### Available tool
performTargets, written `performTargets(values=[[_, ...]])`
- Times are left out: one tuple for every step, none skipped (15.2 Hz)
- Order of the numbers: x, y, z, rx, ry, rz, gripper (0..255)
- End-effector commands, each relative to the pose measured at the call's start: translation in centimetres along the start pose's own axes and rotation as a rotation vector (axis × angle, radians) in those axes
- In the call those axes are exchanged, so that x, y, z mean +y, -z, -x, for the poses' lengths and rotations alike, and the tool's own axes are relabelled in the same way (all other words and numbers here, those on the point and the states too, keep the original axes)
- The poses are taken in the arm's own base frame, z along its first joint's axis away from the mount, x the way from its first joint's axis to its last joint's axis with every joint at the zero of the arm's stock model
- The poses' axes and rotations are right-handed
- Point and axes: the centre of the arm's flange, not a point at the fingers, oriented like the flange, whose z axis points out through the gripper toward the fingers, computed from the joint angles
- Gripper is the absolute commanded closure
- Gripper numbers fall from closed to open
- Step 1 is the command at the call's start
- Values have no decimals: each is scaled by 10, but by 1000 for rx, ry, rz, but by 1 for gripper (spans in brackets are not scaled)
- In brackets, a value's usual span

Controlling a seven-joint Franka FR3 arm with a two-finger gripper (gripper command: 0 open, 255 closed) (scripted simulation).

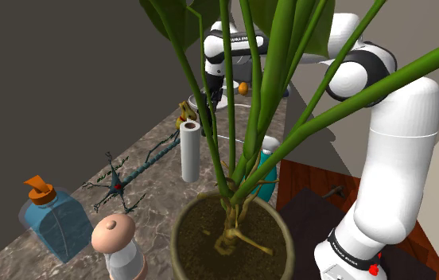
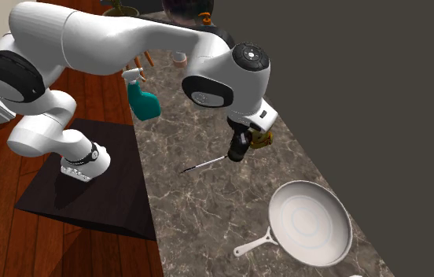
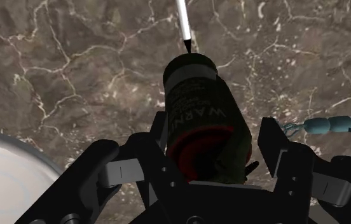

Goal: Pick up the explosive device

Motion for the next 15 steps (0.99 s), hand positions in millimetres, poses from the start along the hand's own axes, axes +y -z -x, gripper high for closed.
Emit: performTargets(values=[[-1, 10, 0, 0, 0, 0, 255], [-2, 15, 0, 0, 0, 0, 255], [-3, 20, 0, 0, 0, 0, 255], [-3, 25, -1, 0, 0, 0, 255], [-4, 31, -1, 0, 0, 0, 255], [-5, 36, -1, 0, 0, 0, 255], [-5, 41, -1, 0, 0, 0, 255], [-6, 46, -1, 0, 0, 0, 255], [-7, 52, -2, 0, 0, 0, 255], [-7, 57, -2, 0, 0, 0, 255], [-8, 62, -2, 0, 0, 0, 255], [-9, 67, -2, 0, 0, 0, 255], [-9, 73, -2, 0, 0, 0, 255], [-10, 73, -2, 0, 0, 0, 255], [-10, 73, -3, 0, 0, 0, 255]])
